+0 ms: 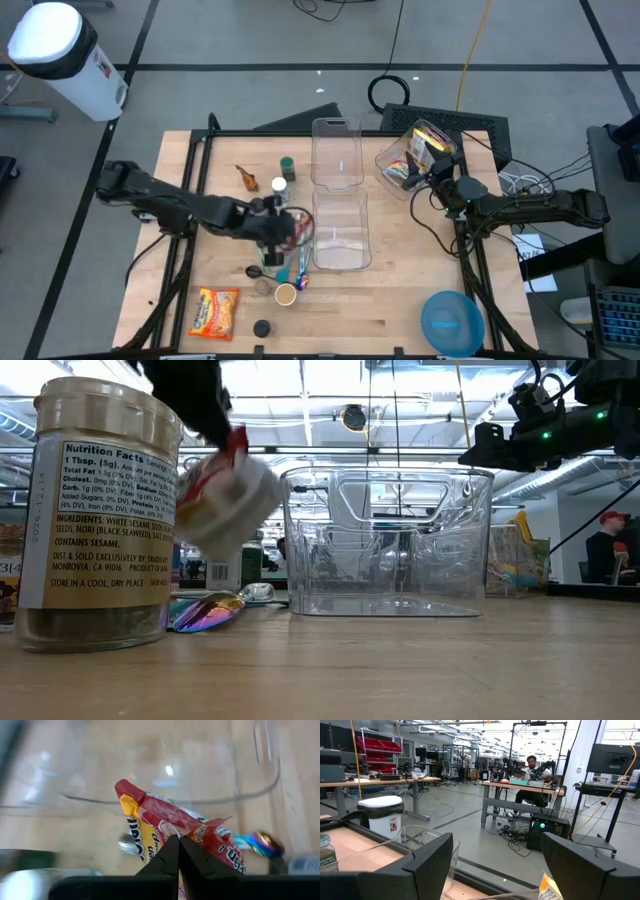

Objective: Pick & Place Food Item
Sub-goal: Put the red noodle pack into the top right transparent bin

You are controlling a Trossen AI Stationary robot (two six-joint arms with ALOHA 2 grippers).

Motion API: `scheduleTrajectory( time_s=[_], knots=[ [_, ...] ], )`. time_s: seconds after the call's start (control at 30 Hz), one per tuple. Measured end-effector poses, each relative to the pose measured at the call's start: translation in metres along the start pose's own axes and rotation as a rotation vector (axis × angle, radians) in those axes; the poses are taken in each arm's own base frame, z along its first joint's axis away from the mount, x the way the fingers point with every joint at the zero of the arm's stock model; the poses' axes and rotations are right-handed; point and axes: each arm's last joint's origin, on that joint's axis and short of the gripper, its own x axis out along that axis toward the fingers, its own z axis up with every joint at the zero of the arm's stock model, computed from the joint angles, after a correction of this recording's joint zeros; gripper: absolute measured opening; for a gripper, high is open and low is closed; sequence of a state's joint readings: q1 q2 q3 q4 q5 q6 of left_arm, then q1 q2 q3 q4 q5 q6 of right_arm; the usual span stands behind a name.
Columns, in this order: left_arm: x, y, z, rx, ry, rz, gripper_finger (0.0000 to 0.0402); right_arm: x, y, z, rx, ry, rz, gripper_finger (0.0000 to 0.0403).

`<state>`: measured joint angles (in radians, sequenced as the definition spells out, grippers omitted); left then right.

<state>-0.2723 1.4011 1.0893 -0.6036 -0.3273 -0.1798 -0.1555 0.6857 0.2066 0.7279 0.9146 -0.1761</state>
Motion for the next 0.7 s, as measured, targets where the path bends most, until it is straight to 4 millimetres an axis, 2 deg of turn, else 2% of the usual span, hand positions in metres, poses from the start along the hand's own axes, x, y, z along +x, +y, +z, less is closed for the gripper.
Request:
scheduleTrajectory(
  time_s=[0.2, 0.33, 0.5, 0.7],
  knots=[
    [-0.042, 0.010, 0.011, 0.025, -0.218, 0.101, 0.0004, 0.000, 0.000, 0.001, 0.015, -0.004, 0.003, 0.0293],
    [-0.054, 0.011, 0.025, 0.089, -0.382, 0.100, 0.0004, 0.000, 0.001, 0.003, 0.068, -0.027, 0.062, 0.0293],
    [-0.054, 0.006, 0.041, 0.242, -0.534, -0.009, 0.0004, -0.001, 0.006, 0.009, 0.188, -0.088, 0.271, 0.0293],
    [-0.036, -0.006, 0.046, 0.365, -0.557, -0.133, 0.0003, -0.001, 0.022, 0.019, 0.291, -0.072, 0.651, 0.0293]
  ],
)
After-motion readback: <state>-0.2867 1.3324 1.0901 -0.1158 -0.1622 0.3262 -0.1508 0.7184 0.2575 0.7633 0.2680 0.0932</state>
